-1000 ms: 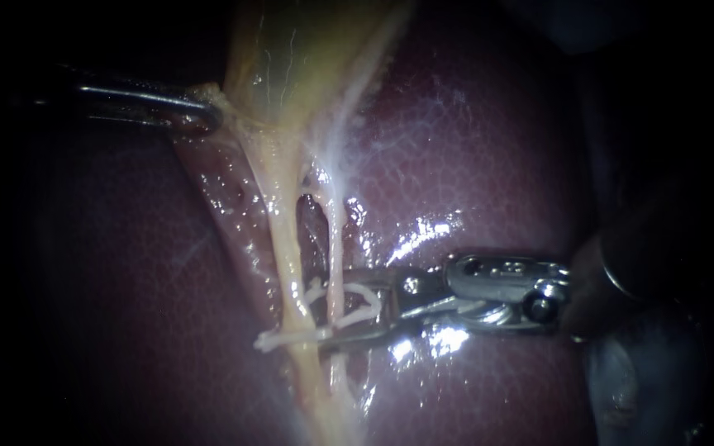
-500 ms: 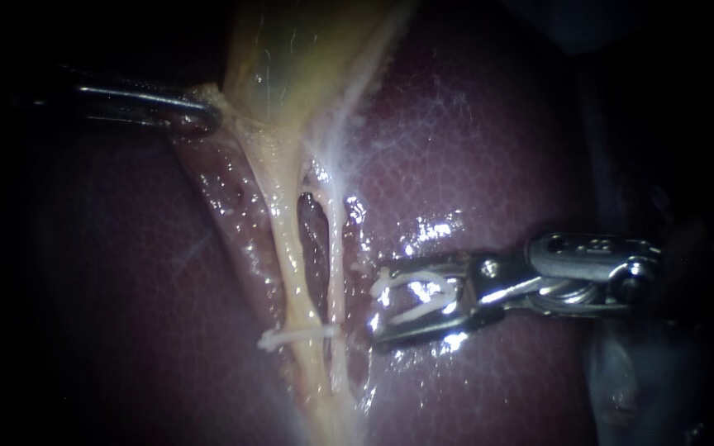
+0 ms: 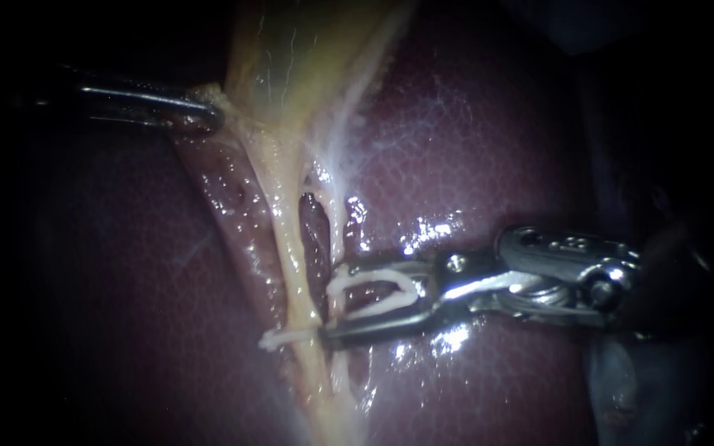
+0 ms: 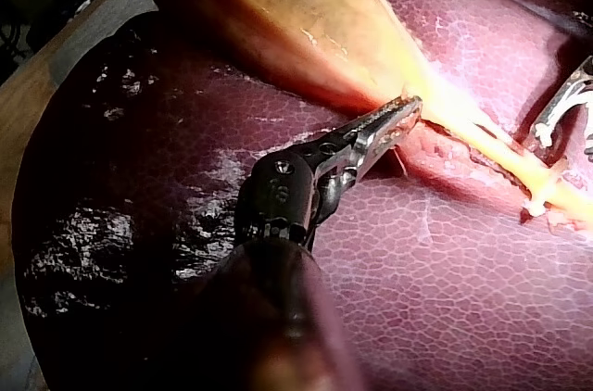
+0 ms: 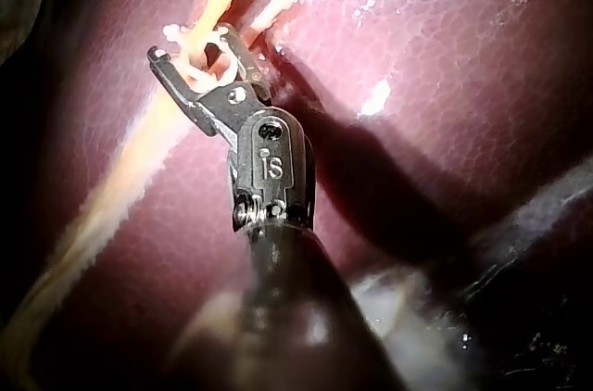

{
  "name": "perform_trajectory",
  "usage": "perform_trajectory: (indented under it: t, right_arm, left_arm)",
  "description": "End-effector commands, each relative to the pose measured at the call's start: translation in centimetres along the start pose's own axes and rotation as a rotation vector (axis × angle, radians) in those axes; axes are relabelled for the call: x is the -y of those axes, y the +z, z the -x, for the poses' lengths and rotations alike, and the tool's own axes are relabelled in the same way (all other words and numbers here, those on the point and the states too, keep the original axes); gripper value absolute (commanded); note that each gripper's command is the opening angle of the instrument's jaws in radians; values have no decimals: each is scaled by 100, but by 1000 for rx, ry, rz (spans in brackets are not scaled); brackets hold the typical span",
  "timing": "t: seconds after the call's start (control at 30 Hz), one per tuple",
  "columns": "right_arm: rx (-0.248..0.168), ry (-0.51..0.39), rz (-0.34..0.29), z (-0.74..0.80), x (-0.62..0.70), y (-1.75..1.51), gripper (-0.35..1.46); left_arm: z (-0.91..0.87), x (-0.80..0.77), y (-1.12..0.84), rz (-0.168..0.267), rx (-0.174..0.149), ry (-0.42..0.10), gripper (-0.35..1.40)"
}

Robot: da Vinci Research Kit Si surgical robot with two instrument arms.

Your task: Clipping second clip left tube

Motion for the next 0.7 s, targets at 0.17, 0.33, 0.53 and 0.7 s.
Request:
perform_trajectory:
  t: [0.17,0.33,0.53,0.7]
  right_arm:
    - [6,24,-1,16,-18,11,49]
    - [15,47,-8,36,-37,23,49]
    - [29,64,-29,49,-53,37,49]
    - [6,83,-69,46,-57,47,49]
  left_arm:
    - [0,0,0,1,0,0,-35]
    - [-1,0,1,1,0,0,-35]
    - [-1,0,1,2,0,1,-35]
    - [-2,0,1,2,0,1,-35]
